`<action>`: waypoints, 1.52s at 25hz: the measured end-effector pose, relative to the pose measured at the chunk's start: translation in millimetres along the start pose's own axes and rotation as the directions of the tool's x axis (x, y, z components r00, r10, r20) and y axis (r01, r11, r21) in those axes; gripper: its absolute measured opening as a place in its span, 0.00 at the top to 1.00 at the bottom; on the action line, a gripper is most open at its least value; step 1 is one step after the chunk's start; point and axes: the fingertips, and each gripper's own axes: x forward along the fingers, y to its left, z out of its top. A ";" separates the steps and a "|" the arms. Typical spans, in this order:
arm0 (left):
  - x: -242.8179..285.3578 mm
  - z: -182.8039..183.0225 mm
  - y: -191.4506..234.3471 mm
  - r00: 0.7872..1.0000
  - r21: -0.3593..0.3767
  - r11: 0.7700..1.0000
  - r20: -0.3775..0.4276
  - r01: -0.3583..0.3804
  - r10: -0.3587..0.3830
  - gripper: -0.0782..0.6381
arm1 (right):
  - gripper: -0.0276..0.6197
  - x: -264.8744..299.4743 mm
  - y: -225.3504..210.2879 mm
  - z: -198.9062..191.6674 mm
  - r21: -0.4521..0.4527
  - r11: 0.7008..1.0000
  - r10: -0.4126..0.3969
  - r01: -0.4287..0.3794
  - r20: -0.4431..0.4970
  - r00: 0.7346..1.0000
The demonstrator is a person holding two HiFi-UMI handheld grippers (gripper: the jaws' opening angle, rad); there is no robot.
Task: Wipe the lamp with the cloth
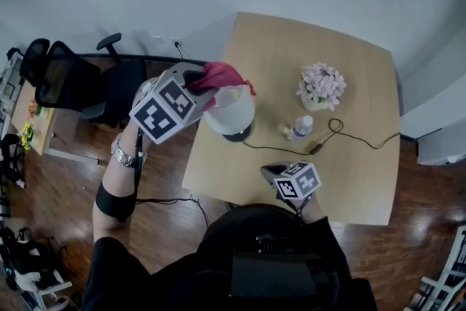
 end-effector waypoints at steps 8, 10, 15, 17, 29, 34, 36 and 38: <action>-67.2 -38.2 25.3 0.986 -0.147 0.977 0.034 -0.155 0.162 0.74 | 0.95 3.8 8.2 3.2 -0.030 1.000 -0.002 0.002 0.003 1.000; -74.3 -59.2 13.4 0.985 -0.207 0.965 0.025 -0.159 0.168 0.74 | 0.95 3.9 9.6 2.5 -0.028 1.000 0.000 0.000 0.005 1.000; -58.5 -117.6 -50.7 0.995 -0.378 0.921 0.001 -0.095 0.103 0.74 | 0.95 3.5 13.1 4.2 -0.033 0.999 -0.004 0.005 0.003 1.000; -40.3 -137.0 -81.4 0.998 -0.442 0.895 -0.010 -0.062 0.064 0.74 | 0.95 4.7 13.2 2.6 -0.030 1.000 -0.004 0.003 -0.003 1.000; 66.1 -179.3 -193.9 0.998 -0.640 0.767 -0.009 0.044 -0.065 0.74 | 0.95 -4.9 12.4 -6.6 0.008 1.000 -0.008 0.008 0.001 1.000; 131.1 -211.6 -192.1 0.996 -0.710 0.699 -0.074 -0.084 0.045 0.73 | 0.95 -12.0 -1.8 -27.3 0.047 0.998 -0.027 0.028 -0.007 1.000; 157.7 -222.4 -186.4 0.991 -0.705 0.697 -0.102 -0.129 0.081 0.73 | 0.95 -13.8 -7.1 -37.9 0.065 0.997 -0.032 0.033 -0.016 0.999; 179.6 -229.4 -176.8 0.983 -0.678 0.712 -0.127 -0.182 0.131 0.73 | 0.95 -17.0 -8.0 -45.1 0.077 0.996 -0.032 0.034 -0.024 0.999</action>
